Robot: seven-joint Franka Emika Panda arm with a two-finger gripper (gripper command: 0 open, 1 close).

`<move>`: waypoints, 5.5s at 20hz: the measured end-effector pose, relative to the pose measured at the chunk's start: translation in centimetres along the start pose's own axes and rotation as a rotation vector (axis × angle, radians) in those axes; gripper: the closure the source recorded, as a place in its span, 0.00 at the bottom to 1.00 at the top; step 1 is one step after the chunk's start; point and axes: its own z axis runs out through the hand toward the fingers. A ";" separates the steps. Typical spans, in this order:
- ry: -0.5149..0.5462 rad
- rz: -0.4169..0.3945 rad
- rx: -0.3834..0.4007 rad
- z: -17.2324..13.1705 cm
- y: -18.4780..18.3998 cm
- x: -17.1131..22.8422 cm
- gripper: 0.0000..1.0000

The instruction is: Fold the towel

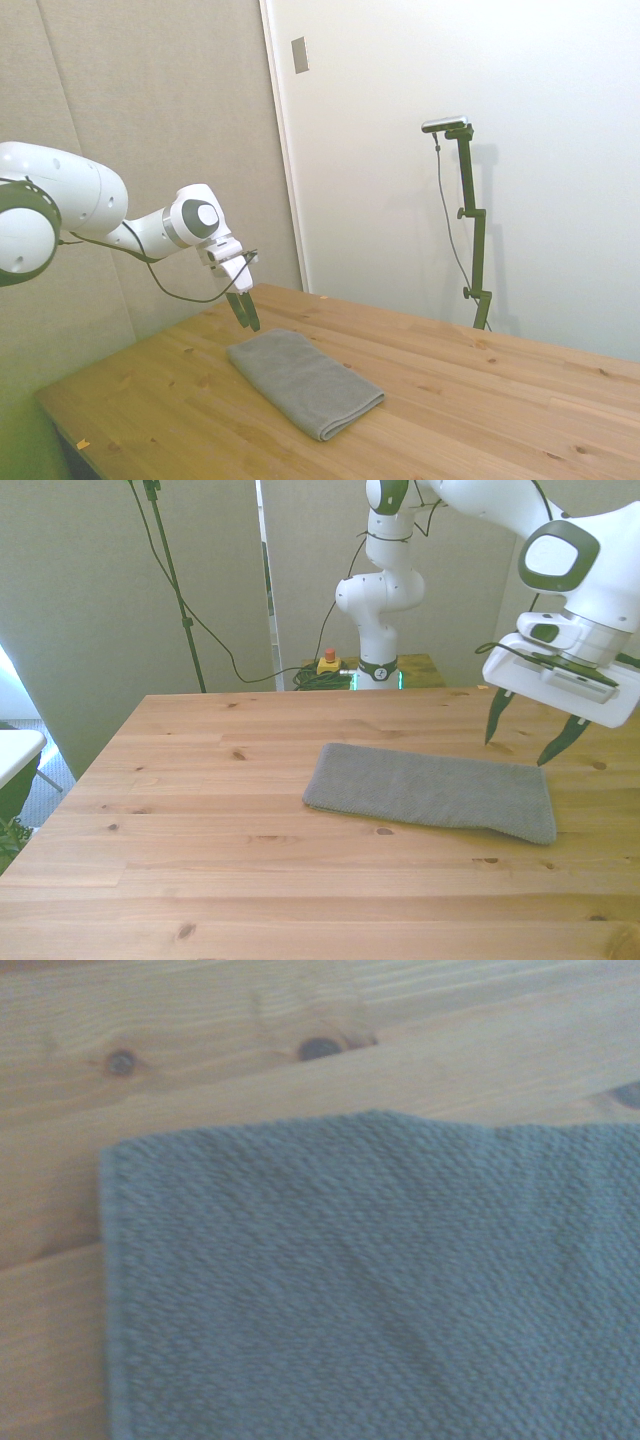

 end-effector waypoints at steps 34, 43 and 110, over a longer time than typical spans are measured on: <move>0.216 -0.159 -0.226 6.5 -7.2 -4.7 0.00; 0.212 -0.168 -0.223 6.6 -7.2 -4.6 1.00; -0.078 0.061 0.194 2.4 19.0 22.1 1.00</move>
